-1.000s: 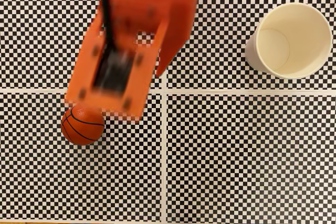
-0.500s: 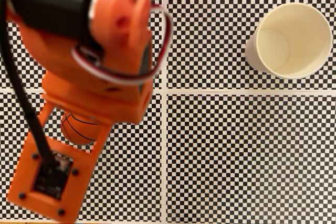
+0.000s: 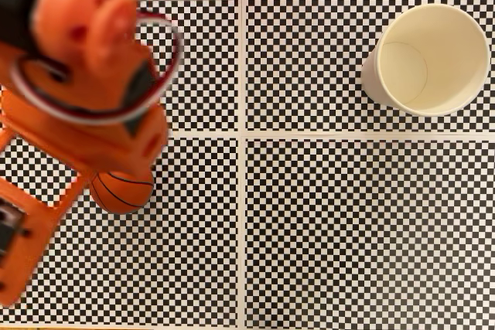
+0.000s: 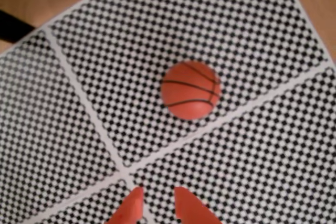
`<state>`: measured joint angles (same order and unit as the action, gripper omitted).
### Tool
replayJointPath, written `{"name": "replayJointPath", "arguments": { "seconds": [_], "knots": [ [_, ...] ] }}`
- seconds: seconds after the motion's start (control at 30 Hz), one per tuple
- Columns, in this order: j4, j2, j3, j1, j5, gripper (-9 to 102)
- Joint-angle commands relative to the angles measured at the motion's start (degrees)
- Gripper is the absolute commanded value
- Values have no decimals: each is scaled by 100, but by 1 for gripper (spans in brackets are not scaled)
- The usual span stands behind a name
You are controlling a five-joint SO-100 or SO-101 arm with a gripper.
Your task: Grasp basketball and place into cup.
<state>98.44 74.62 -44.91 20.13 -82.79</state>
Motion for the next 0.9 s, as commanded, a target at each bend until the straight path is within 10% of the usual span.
{"name": "replayJointPath", "arguments": {
  "seconds": [0.0,0.87],
  "knots": [
    [9,-62,325,141,-149,0],
    [35,-1679,1960,-132,-501,55]
  ]
}}
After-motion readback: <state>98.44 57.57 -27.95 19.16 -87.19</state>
